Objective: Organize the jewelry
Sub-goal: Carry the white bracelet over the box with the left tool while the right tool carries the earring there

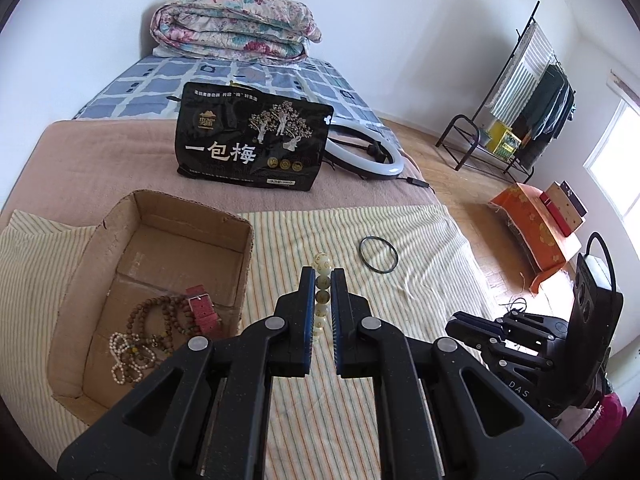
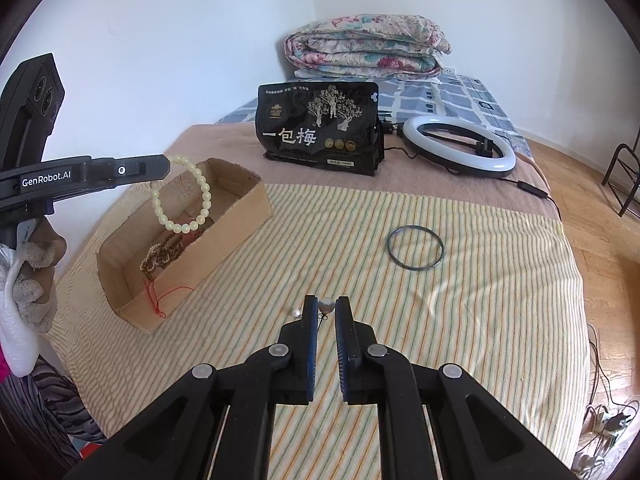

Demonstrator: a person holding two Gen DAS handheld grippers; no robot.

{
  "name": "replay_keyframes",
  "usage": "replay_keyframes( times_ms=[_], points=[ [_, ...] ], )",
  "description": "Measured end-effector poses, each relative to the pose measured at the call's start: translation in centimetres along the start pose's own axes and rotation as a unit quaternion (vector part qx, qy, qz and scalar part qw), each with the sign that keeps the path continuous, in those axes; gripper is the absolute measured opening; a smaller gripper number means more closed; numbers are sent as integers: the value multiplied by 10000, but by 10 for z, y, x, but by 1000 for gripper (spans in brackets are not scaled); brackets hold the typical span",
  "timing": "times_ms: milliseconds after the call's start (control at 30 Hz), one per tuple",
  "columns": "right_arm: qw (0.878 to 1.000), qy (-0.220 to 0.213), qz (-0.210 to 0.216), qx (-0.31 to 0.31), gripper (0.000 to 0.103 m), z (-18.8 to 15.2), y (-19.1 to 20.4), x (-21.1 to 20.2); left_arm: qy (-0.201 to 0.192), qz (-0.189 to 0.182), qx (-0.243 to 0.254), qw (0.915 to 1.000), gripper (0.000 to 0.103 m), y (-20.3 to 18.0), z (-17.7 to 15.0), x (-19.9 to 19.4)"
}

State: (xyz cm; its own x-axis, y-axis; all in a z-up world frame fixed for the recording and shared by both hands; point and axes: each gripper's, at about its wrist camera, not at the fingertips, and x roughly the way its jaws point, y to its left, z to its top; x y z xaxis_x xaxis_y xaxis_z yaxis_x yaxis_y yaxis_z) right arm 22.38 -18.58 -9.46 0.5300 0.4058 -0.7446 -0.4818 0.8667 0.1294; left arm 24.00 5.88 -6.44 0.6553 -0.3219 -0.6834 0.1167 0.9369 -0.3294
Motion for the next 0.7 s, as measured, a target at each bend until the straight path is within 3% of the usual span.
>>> replay_keyframes(
  times_ms=[367,700],
  points=[
    [9985,-258,434,-194,6,43,55,13,-270,297,-195,9990,5,54,7,-44],
    [9956,-285,722,-524,6,79,108,49,-264,533,-481,9971,5,100,-2,-55]
  ],
)
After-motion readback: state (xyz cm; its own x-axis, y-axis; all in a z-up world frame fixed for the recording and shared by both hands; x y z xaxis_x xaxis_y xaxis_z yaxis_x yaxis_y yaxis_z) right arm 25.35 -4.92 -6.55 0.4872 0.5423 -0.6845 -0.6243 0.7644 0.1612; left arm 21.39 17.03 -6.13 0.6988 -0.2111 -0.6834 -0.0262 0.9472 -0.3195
